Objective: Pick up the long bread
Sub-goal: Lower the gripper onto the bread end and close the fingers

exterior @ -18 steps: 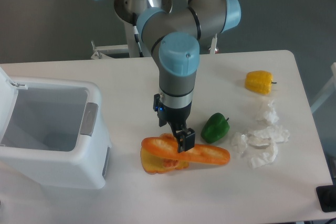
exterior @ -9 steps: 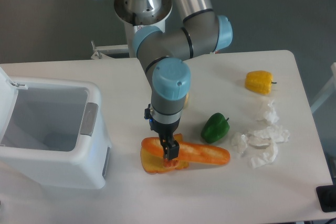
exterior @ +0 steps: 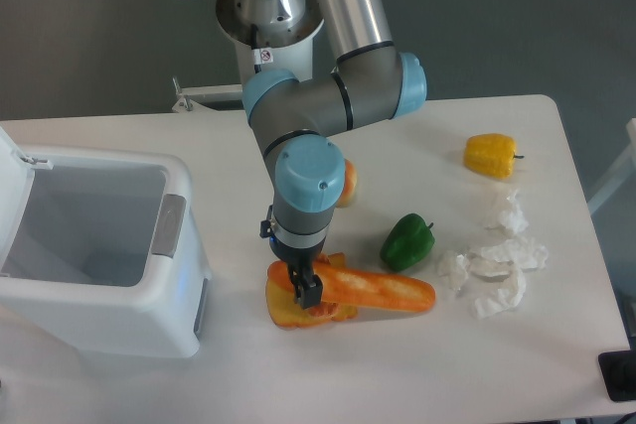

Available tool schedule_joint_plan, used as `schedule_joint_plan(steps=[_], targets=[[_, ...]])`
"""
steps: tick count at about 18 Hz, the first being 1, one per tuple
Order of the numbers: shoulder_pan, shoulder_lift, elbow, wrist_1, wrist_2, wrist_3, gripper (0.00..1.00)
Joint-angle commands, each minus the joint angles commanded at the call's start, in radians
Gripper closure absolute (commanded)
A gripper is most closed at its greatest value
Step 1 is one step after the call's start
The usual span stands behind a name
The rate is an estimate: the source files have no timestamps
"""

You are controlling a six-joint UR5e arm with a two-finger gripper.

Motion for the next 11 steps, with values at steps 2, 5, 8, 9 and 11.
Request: schedule_joint_plan(steps=[2, 5, 8, 9, 11], targets=[[0.000, 0.000, 0.002, 0.000, 0.000, 0.000, 0.00], [0.002, 0.000, 0.003, -0.002, 0.003, -0.002, 0.16], [0.002, 0.002, 0.008, -0.005, 0.005, -0.003, 0.50], [0.002, 0.002, 0.008, -0.005, 0.006, -0.005, 0.62], [0.002, 0.000, 0.009, -0.005, 0.005, -0.020, 0.71]])
